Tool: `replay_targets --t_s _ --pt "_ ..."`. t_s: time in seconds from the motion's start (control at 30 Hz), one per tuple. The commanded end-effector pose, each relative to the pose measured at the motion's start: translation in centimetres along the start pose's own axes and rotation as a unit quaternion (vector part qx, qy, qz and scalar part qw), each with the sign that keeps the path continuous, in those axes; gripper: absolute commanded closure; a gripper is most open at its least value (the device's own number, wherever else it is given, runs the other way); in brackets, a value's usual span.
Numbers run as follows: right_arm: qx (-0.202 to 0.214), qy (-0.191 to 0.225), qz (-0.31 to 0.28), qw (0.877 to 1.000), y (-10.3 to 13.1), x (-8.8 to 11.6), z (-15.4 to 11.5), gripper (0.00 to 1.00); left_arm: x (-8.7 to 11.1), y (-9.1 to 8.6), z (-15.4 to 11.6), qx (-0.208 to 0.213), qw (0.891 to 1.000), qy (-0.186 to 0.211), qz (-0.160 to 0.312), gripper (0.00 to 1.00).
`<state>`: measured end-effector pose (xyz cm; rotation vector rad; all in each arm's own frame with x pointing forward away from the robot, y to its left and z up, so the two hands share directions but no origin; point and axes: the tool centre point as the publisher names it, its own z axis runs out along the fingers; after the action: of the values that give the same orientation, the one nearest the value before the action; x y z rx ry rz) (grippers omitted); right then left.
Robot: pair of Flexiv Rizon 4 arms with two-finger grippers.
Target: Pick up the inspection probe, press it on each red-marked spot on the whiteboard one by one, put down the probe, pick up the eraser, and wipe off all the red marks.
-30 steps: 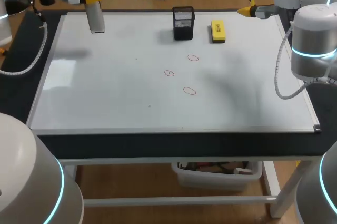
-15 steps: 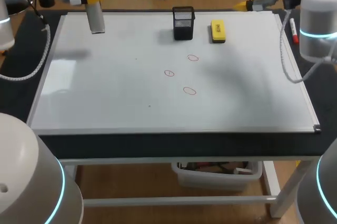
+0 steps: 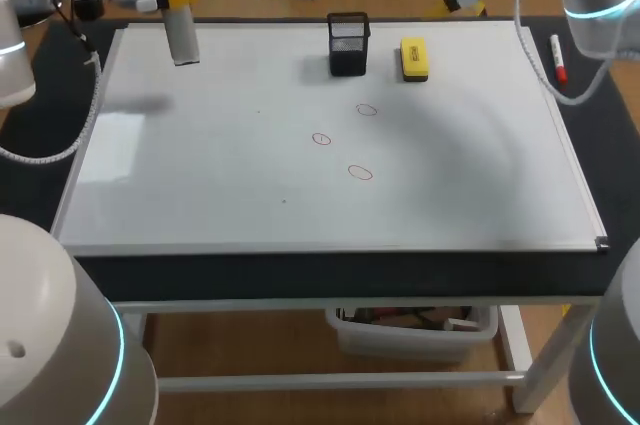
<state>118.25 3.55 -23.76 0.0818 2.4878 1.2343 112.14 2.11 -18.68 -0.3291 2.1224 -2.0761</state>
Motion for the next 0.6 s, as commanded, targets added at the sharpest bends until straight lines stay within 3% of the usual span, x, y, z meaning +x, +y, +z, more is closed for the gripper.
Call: replay_targets --t_s 0.03,0.2,0.33,0.43,0.47,0.5,0.53,0.6 --pt "0.195 0.301 -0.150 0.921 0.5 -1.0 1.5 0.00 0.6 -0.2 0.0 0.000 0.994 -0.109 0.002 1.00" --pt "0.281 0.352 -0.218 0.866 -0.1 -1.4 2.4 0.00 0.6 -0.2 0.0 0.000 0.994 -0.109 0.002 1.00" --pt "0.370 0.385 -0.273 0.800 -1.2 -1.2 2.8 0.00 0.6 -0.2 0.0 0.000 0.994 -0.109 0.002 1.00" --pt "0.423 0.385 -0.309 0.760 -2.2 -1.2 3.3 0.00 0.6 -0.2 0.0 0.000 0.994 -0.109 0.002 1.00" --pt "0.432 0.383 -0.315 0.753 -2.4 -1.2 3.4 0.00 0.6 -0.2 0.0 0.000 0.994 -0.109 0.002 1.00" --pt "0.454 0.377 -0.330 0.737 -2.9 -1.3 3.6 0.00 0.6 -0.2 0.0 0.000 0.994 -0.109 0.002 1.00" --pt "0.463 0.379 -0.327 0.731 -3.3 -1.4 3.7 0.00 0.6 -0.2 0.0 0.000 0.994 -0.109 0.002 1.00" --pt "0.462 0.381 -0.319 0.735 -4.0 -1.5 3.8 0.00 0.6 -0.2 0.0 0.000 0.994 -0.109 0.002 1.00"
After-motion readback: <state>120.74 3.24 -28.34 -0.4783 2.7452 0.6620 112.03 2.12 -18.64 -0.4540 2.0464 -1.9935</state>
